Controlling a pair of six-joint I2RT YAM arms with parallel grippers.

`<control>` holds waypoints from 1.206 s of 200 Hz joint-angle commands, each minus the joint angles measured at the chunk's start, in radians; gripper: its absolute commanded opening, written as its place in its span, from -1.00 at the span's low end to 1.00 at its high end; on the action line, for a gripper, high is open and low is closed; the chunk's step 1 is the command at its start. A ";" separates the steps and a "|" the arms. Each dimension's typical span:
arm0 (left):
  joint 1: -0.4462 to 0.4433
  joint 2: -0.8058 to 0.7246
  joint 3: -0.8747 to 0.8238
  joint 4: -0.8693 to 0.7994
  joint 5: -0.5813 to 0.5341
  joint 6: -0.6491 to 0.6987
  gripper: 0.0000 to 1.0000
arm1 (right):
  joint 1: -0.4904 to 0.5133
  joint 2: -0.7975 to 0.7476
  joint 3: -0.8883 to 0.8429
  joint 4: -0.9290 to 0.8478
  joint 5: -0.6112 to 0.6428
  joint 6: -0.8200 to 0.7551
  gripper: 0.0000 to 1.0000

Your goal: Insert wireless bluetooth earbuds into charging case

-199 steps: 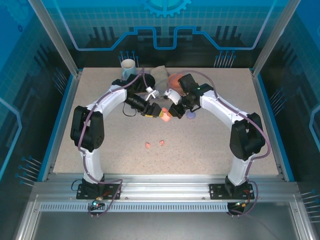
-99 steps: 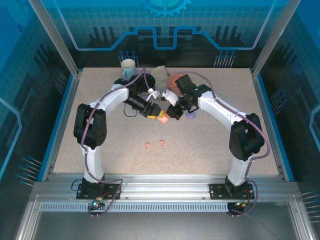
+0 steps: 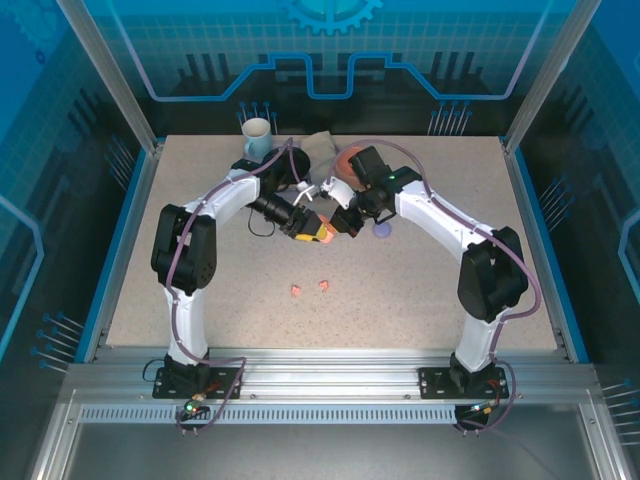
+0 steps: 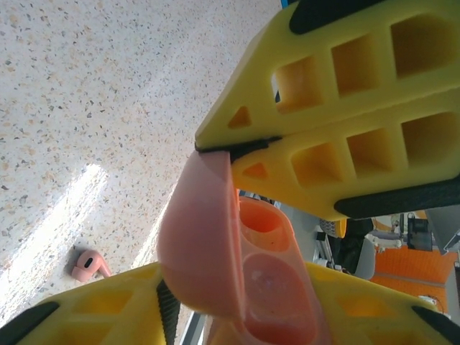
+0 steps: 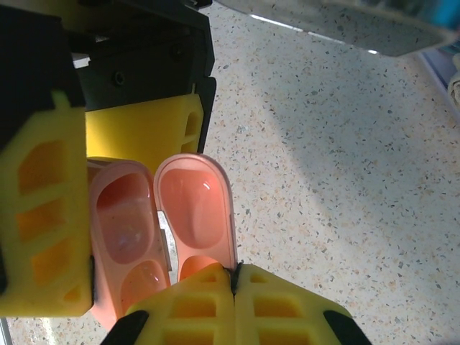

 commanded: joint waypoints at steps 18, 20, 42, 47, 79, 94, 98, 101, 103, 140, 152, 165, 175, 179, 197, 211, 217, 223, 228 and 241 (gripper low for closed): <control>0.006 0.026 0.038 -0.028 0.040 0.032 -0.29 | 0.019 0.007 0.029 -0.010 -0.005 0.000 -1.00; 0.006 0.026 0.038 -0.028 0.040 0.032 -0.30 | 0.019 0.005 0.029 -0.010 -0.006 0.000 -1.00; 0.006 0.025 0.037 -0.031 0.044 0.035 -0.52 | 0.020 0.004 0.034 -0.008 -0.002 0.001 -1.00; 0.006 0.027 0.037 -0.032 0.044 0.037 -0.59 | 0.021 0.002 0.035 -0.008 0.002 0.003 -1.00; 0.006 0.025 0.033 -0.033 0.065 0.044 -1.00 | 0.016 -0.002 0.054 -0.011 0.036 0.018 -1.00; 0.006 0.016 0.020 -0.015 0.073 0.035 -1.00 | 0.003 -0.013 0.058 -0.006 0.041 0.045 -0.76; 0.006 0.012 0.014 -0.006 0.071 0.030 -1.00 | -0.003 -0.022 0.060 -0.003 0.039 0.056 -0.66; 0.006 0.008 0.010 0.001 0.070 0.026 -1.00 | -0.010 -0.027 0.058 -0.002 0.037 0.066 -0.60; 0.006 0.006 0.007 0.006 0.069 0.023 -1.00 | -0.013 -0.032 0.058 -0.001 0.034 0.072 -0.54; 0.015 -0.109 -0.094 0.177 -0.004 -0.092 -1.00 | -0.110 -0.168 0.010 0.006 -0.047 0.211 -0.10; 0.023 -0.165 -0.137 0.262 -0.047 -0.149 -1.00 | -0.130 -0.212 -0.016 -0.006 -0.048 0.253 -0.05; 0.028 -0.235 -0.185 0.355 -0.090 -0.209 -1.00 | -0.141 -0.246 -0.046 -0.021 -0.025 0.319 0.02; 0.029 -0.296 -0.220 0.428 -0.139 -0.256 -1.00 | -0.143 -0.268 -0.069 -0.037 -0.015 0.361 0.02; 0.029 -0.321 -0.235 0.457 -0.156 -0.274 -1.00 | -0.141 -0.275 -0.084 -0.037 -0.008 0.383 0.03; 0.029 -0.426 -0.298 0.573 -0.233 -0.346 -1.00 | -0.125 -0.316 -0.164 -0.012 0.012 0.485 0.05; 0.029 -0.510 -0.344 0.659 -0.293 -0.396 -1.00 | -0.097 -0.339 -0.223 0.010 0.063 0.575 0.06; 0.029 -0.544 -0.369 0.694 -0.318 -0.417 -1.00 | -0.081 -0.344 -0.245 0.021 0.067 0.599 0.05; 0.028 -0.577 -0.394 0.727 -0.340 -0.435 -1.00 | -0.063 -0.346 -0.258 0.026 0.086 0.632 0.06; 0.028 -0.605 -0.412 0.750 -0.356 -0.449 -1.00 | -0.046 -0.343 -0.268 0.027 0.111 0.663 0.06; 0.028 -0.670 -0.458 0.809 -0.408 -0.488 -1.00 | 0.002 -0.334 -0.283 0.034 0.147 0.728 0.05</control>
